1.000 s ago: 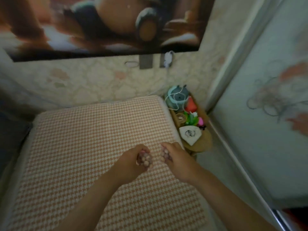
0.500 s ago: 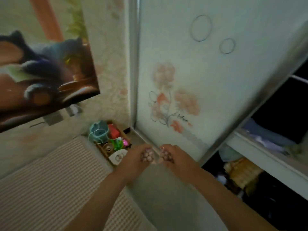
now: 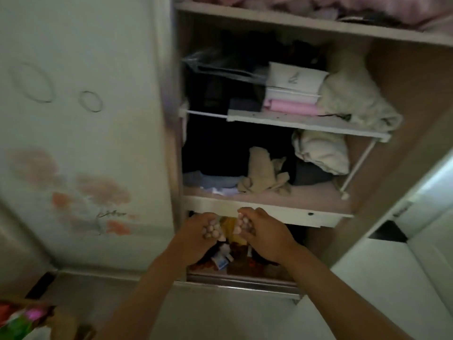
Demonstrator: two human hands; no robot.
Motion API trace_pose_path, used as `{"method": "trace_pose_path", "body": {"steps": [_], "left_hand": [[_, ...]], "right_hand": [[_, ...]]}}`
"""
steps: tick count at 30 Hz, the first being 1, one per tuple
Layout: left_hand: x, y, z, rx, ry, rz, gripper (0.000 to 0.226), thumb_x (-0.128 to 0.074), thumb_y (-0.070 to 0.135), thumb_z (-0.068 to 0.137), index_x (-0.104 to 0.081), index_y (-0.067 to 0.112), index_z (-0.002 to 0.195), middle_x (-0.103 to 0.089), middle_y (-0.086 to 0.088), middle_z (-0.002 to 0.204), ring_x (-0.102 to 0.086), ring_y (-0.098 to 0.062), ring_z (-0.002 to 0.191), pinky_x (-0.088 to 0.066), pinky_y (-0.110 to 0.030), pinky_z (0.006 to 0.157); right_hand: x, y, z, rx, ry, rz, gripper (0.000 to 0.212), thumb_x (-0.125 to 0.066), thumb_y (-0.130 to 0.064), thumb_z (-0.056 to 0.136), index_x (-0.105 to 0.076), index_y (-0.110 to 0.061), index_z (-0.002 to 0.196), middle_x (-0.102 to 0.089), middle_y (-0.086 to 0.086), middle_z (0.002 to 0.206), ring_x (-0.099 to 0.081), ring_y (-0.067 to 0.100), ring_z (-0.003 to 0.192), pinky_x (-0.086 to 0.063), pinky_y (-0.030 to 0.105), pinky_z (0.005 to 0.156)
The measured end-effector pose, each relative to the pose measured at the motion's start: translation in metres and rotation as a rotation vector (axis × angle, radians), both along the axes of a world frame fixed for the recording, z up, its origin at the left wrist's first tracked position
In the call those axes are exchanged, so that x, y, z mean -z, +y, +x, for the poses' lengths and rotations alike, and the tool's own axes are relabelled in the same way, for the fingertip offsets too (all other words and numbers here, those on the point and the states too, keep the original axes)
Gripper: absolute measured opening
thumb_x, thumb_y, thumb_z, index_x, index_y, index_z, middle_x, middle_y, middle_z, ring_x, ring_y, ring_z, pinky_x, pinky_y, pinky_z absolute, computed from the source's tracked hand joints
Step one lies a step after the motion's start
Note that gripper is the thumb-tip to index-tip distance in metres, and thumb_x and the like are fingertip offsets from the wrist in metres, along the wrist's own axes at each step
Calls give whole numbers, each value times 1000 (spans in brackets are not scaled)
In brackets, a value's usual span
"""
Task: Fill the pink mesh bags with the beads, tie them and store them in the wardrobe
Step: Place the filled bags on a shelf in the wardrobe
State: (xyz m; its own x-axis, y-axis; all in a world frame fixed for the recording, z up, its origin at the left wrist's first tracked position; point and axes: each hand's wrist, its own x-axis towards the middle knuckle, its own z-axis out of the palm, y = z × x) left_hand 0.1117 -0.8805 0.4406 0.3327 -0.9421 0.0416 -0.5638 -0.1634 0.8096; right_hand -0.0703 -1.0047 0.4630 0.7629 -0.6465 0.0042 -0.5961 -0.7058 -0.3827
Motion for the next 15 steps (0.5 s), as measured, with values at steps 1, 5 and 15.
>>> {"method": "trace_pose_path", "body": {"steps": [1, 5, 15], "left_hand": [[0, -28, -14, 19, -27, 23, 49, -69, 15, 82, -53, 37, 123, -50, 2, 115, -56, -16, 106, -47, -27, 92], [-3, -144, -75, 106, -35, 30, 47, -69, 22, 85, -54, 16, 129, -48, 4, 116, -52, -9, 101, -40, -16, 80], [7, -363, -196, 274, -111, 102, 28, -67, 16, 87, -57, 24, 113, -51, 10, 103, -55, -5, 92, -44, -13, 78]], "right_hand": [[2, -22, -18, 37, -6, 5, 54, -59, -41, 96, -41, -32, 146, -55, 6, 124, -61, 28, 107, -52, 39, 87], [9, -114, -88, 157, -50, -7, 50, -59, -36, 97, -44, -30, 144, -55, 5, 118, -63, 30, 99, -53, 39, 78], [43, -299, -216, 413, 11, 122, 51, -57, -34, 97, -43, -30, 146, -57, 6, 118, -64, 29, 102, -51, 34, 91]]}}
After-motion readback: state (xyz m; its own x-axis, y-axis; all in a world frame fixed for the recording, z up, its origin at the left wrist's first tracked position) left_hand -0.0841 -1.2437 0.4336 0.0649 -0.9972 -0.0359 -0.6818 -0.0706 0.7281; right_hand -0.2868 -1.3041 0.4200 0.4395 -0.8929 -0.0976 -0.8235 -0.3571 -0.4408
